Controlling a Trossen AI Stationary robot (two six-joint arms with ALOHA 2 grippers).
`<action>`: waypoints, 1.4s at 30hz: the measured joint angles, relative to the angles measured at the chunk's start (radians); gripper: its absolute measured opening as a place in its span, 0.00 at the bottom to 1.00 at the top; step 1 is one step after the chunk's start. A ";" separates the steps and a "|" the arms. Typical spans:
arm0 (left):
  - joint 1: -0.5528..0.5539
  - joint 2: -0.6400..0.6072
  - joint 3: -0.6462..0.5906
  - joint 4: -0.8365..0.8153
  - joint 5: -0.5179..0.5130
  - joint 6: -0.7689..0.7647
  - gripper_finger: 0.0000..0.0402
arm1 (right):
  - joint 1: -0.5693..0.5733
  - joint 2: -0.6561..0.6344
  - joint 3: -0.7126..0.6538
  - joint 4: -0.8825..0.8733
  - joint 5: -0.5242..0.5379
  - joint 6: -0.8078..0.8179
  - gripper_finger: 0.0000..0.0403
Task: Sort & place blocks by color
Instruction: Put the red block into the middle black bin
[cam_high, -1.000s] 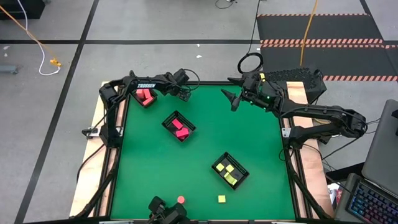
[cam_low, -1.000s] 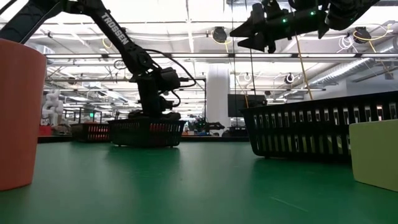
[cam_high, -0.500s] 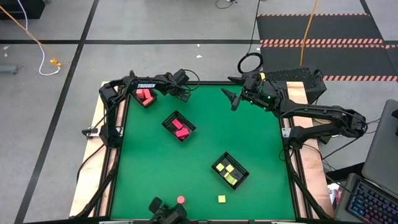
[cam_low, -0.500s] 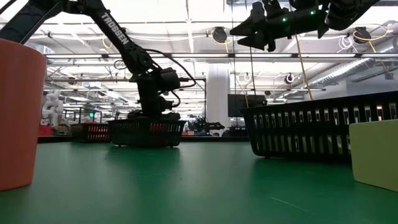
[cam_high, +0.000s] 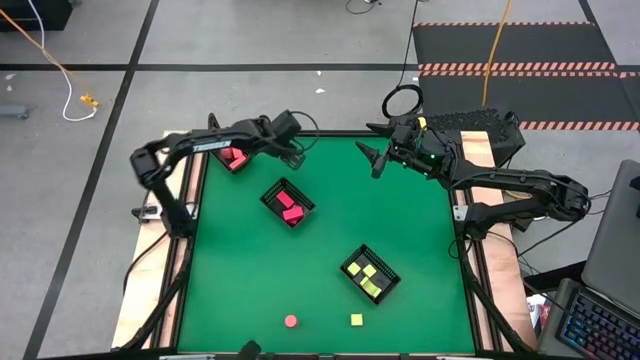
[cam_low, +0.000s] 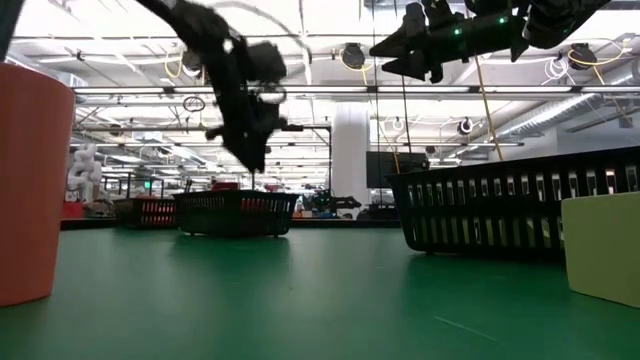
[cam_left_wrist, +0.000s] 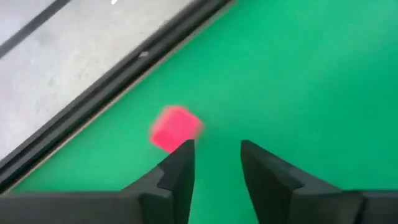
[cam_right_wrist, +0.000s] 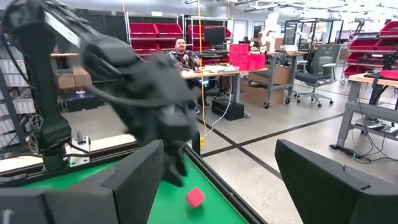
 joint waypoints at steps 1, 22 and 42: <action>-0.025 -0.027 0.000 -0.017 0.003 0.002 0.30 | 0.000 0.000 0.000 0.000 0.000 0.000 0.75; -0.004 -0.113 -0.007 -0.121 -0.082 0.055 0.36 | 0.012 0.000 0.000 0.032 -0.001 -0.004 0.75; 0.169 0.201 -0.004 -0.029 0.082 0.120 0.75 | 0.013 0.000 0.001 0.030 -0.002 0.002 0.75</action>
